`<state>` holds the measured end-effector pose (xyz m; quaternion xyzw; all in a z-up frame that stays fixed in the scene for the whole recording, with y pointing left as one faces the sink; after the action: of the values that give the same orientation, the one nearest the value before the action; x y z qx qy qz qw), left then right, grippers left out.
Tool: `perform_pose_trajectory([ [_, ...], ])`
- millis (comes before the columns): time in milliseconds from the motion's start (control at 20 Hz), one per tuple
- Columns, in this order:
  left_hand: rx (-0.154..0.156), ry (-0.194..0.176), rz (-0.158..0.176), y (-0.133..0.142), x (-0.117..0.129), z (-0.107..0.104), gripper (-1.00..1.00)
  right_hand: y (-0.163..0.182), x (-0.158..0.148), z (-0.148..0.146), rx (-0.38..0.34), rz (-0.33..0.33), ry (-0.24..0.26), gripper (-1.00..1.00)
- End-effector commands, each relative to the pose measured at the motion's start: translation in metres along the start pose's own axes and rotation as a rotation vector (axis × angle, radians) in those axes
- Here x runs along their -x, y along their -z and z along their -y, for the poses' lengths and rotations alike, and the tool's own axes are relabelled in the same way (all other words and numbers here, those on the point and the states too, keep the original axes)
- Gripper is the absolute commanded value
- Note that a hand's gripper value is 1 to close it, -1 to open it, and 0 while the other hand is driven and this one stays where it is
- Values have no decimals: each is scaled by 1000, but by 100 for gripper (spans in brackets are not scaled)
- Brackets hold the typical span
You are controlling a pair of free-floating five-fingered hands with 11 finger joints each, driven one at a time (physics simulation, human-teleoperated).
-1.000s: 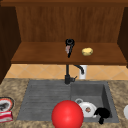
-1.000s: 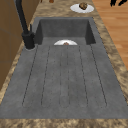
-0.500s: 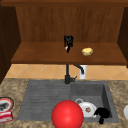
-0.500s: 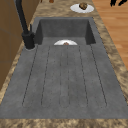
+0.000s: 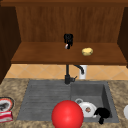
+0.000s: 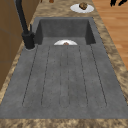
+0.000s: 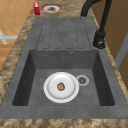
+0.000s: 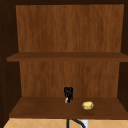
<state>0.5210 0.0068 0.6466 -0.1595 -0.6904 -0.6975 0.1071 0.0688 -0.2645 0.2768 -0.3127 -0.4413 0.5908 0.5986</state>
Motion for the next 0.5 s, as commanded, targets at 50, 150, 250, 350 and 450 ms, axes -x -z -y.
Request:
perform_pose_trajectory([
  [50,0,7,-1,2,-4,-5,100,0,0,0,0,0,0,0],
  [150,-1,12,6,1,-1,-14,100,0,0,0,0,0,0,0],
  [250,0,-15,27,-8,9,-22,100,0,0,0,0,0,0,0],
  [350,7,-20,63,-16,10,-21,100,0,0,0,0,0,0,0],
  [450,33,42,133,-7,3,-26,100,0,0,0,0,0,0,0],
])
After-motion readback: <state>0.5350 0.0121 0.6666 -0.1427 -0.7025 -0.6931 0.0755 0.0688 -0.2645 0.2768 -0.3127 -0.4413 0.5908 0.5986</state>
